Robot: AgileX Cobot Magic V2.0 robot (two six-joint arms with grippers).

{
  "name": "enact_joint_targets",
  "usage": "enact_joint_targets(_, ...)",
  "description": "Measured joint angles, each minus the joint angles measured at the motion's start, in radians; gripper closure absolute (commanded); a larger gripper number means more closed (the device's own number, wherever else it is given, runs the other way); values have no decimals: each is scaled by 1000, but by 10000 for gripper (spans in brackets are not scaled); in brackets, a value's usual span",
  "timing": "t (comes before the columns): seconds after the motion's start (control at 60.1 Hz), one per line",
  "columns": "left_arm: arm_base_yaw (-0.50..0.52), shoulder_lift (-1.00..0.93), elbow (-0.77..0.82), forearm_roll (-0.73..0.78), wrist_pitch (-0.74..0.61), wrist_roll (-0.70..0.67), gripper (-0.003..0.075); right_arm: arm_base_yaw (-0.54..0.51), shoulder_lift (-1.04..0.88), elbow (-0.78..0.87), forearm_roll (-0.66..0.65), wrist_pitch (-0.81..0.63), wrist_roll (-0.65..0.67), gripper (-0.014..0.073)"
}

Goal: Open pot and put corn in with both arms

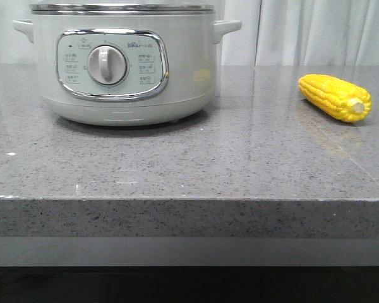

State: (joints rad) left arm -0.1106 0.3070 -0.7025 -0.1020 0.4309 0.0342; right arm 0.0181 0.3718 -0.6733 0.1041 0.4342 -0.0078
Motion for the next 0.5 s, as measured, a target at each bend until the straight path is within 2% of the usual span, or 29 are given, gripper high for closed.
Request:
enact_joint_targets(0.2,0,171,-57,0,117,0,741,0,100,-11,-2,82,-4,661)
enact_joint_targets(0.499,0,280,-57,2,128,0,740,0,170,-11,-4,141,-4,659)
